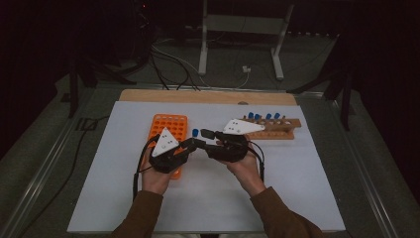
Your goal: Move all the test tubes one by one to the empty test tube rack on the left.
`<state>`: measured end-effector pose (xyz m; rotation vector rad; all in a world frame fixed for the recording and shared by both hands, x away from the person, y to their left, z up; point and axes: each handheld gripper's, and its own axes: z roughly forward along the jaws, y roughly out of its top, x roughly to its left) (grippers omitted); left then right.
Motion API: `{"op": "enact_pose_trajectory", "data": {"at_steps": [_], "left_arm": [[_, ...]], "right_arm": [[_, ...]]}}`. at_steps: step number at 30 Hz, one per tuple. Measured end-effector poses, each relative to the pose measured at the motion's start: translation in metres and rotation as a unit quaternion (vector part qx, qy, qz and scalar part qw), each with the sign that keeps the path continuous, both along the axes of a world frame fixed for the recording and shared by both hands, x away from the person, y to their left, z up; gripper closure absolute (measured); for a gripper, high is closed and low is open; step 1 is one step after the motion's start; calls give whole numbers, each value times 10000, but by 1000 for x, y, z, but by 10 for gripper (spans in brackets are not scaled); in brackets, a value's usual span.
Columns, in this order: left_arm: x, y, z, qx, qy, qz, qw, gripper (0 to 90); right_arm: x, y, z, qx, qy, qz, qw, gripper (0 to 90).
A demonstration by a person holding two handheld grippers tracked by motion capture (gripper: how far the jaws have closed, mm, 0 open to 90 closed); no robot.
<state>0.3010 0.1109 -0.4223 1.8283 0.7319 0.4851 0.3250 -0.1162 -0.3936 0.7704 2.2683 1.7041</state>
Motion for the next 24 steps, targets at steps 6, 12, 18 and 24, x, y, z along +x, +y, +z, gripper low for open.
{"op": "enact_pose_trajectory", "data": {"at_steps": [6, 12, 18, 24], "left_arm": [[-2, 14, -6, -86, 88, 47, 9999, 781], [-6, 28, -11, -136, 147, 104, 9997, 781], [-10, 39, -17, -213, 216, 167, 9994, 781], [-13, 44, -24, -215, 274, 213, 9992, 781]], "right_arm": [[0, -10, 0, -121, -70, -405, 9991, 177], [2, -23, -4, -160, -36, -714, 9973, 43], [2, -38, -7, -188, -90, -822, 9964, 18], [-1, -53, -10, -226, -151, -976, 9949, 15]]}}
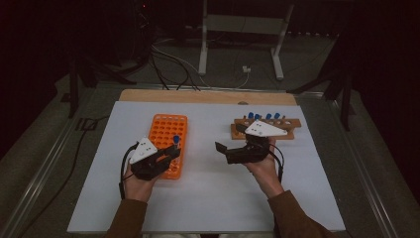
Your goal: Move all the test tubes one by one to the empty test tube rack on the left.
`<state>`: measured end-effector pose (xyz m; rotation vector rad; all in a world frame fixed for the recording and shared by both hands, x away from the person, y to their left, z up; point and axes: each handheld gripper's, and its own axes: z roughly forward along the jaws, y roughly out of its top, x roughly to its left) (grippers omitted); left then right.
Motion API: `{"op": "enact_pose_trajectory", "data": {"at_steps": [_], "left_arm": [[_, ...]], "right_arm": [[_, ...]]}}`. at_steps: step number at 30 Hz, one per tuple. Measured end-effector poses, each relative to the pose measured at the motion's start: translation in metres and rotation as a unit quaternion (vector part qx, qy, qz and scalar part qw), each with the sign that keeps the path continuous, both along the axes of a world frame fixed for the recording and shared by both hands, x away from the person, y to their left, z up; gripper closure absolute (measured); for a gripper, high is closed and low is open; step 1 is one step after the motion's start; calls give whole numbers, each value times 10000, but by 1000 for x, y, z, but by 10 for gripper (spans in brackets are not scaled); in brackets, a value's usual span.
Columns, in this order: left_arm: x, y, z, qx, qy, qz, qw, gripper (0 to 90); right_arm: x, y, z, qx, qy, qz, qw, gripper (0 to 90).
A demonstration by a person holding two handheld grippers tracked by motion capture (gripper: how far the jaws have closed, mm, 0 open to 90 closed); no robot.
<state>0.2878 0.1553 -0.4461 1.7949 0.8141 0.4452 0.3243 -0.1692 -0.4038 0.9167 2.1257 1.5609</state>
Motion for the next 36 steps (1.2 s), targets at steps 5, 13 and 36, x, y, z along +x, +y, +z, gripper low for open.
{"op": "enact_pose_trajectory", "data": {"at_steps": [5, 13, 36], "left_arm": [[-3, 4, -6, 47, 33, 46, 10000, 781], [-8, 9, -19, 97, 164, 122, 9997, 781], [-12, 1, -39, 859, 504, 113, 9950, 781]], "right_arm": [[-4, -12, -4, -49, -63, -127, 9999, 15], [-10, -36, -10, -60, -77, -391, 9992, 15], [-24, -63, -18, -48, -127, -620, 9980, 16]]}}
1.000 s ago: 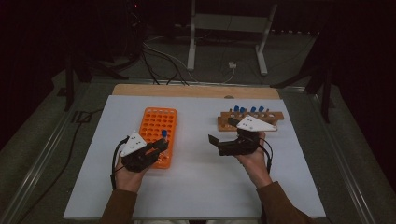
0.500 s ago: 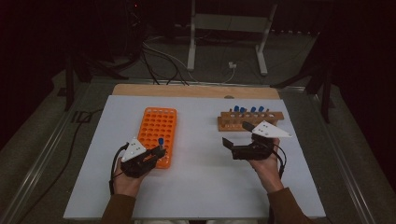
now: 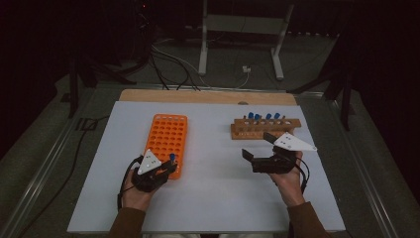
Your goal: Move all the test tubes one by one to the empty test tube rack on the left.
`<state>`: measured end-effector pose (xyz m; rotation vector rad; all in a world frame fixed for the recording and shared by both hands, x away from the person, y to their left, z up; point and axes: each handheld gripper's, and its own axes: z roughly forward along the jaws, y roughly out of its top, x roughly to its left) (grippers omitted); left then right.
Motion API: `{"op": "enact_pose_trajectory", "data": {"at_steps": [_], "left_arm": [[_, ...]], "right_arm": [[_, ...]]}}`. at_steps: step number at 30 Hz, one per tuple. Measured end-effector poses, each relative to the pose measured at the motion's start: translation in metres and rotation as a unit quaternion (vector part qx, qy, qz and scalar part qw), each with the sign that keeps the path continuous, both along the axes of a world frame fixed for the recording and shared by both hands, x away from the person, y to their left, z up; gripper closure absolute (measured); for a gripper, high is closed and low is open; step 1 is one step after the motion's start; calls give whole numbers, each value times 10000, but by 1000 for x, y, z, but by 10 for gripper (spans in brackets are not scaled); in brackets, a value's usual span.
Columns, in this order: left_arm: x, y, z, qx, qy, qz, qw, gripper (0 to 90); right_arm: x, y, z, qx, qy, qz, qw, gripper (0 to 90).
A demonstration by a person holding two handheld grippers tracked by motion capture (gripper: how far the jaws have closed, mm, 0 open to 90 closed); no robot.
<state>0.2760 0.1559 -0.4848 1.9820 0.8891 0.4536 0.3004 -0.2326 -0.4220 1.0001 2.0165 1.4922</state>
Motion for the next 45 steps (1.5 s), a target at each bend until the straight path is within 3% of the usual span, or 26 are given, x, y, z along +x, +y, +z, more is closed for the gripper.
{"op": "enact_pose_trajectory", "data": {"at_steps": [5, 15, 16, 17, 23, 26, 29, 36, 38, 45], "left_arm": [[0, -3, -5, 239, 106, -3, 9997, 780], [-1, -4, -6, 195, 111, 42, 9997, 767], [-2, -3, -6, 223, 62, 104, 9997, 689], [-2, -2, -6, 212, 19, 159, 9996, 689], [-7, 14, 6, -317, -112, 358, 9988, 529], [-10, 26, 12, -627, -179, 400, 9971, 497], [-13, 36, 16, -781, -245, 532, 9952, 392], [-16, 53, 21, -985, -381, 1013, 9892, 140], [-16, 55, 22, -946, -399, 1159, 9879, 29], [-17, 59, 21, -878, -472, 1324, 9862, 5]], "right_arm": [[0, 1, -2, -24, 18, 0, 10000, 16], [0, 0, -2, -15, 8, -14, 10000, 16], [0, -1, -2, -17, 9, -24, 10000, 16], [0, -1, -2, -17, 9, -24, 10000, 16], [3, -5, -1, -14, 8, -89, 10000, 16], [4, -8, 1, -50, -6, -137, 9999, 15], [7, -12, 3, -59, -19, -215, 9997, 16], [18, -25, 8, -248, -12, -462, 9986, 16], [22, -30, 7, -271, 44, -560, 9981, 16], [37, -46, 4, -340, 162, -880, 9954, 16]]}}
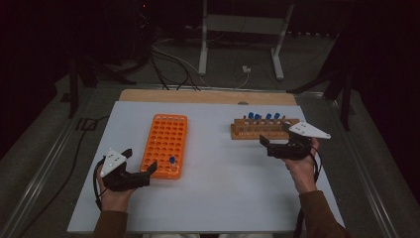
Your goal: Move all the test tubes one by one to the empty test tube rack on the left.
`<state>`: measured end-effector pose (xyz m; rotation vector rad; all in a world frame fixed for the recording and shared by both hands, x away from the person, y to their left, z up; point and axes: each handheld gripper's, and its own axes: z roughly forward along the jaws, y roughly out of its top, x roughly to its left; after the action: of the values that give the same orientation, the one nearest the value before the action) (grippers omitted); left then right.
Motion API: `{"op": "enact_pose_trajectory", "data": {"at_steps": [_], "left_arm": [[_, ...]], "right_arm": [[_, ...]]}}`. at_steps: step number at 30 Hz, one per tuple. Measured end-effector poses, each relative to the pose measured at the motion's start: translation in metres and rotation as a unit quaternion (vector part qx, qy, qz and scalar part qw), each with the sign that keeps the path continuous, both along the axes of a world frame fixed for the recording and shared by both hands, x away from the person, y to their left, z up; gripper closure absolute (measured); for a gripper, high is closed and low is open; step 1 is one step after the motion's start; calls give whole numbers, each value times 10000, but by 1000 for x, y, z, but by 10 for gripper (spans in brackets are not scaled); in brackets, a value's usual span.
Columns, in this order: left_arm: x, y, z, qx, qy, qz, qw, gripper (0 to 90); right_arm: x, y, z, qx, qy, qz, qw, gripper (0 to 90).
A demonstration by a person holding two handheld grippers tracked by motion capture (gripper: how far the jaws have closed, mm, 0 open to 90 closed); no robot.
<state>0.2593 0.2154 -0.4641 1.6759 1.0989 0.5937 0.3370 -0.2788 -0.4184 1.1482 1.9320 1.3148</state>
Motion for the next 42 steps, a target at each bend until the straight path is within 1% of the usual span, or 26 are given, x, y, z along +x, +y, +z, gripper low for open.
{"op": "enact_pose_trajectory", "data": {"at_steps": [3, 6, 10, 17, 20, 23, 26, 28, 31, 33, 35, 39, 42], "left_arm": [[0, 1, -1, -14, 17, 46, 10000, 5], [0, 2, -2, -1, 26, 94, 10000, 5], [1, 3, -3, 14, 59, 107, 9999, 5], [1, 1, -4, 51, 65, 93, 9999, 5], [1, 1, -4, 63, 68, 95, 9999, 5], [1, 1, -5, 68, 78, 101, 9999, 5], [1, 0, -5, 76, 88, 104, 9999, 5], [1, 0, -5, 72, 86, 100, 9999, 5], [1, 0, -5, 72, 92, 102, 9999, 5], [1, 0, -6, 68, 97, 106, 9999, 5], [1, 0, -6, 68, 102, 104, 9999, 5], [1, 0, -6, 58, 98, 108, 9999, 5], [1, 1, -6, 45, 101, 109, 9999, 5]], "right_arm": [[9, -6, -3, -59, 36, -129, 9999, 28], [17, -13, -6, -94, 66, -191, 9998, 57], [29, -21, -12, -112, 184, -346, 9992, 69], [48, -27, -18, -4, 325, -546, 9980, 120], [56, -28, -23, -24, 397, -633, 9972, 132], [62, -31, -29, 53, 471, -714, 9963, 152], [68, -33, -35, 65, 575, -832, 9949, 178], [71, -34, -38, 38, 604, -922, 9939, 236], [74, -36, -42, 11, 586, -1013, 9931, 372], [75, -35, -43, -2, 532, -1018, 9934, 482], [76, -33, -43, -114, 485, -1038, 9933, 566], [79, -29, -46, -199, 455, -1024, 9935, 657], [82, -27, -49, -215, 463, -1088, 9927, 697]]}}
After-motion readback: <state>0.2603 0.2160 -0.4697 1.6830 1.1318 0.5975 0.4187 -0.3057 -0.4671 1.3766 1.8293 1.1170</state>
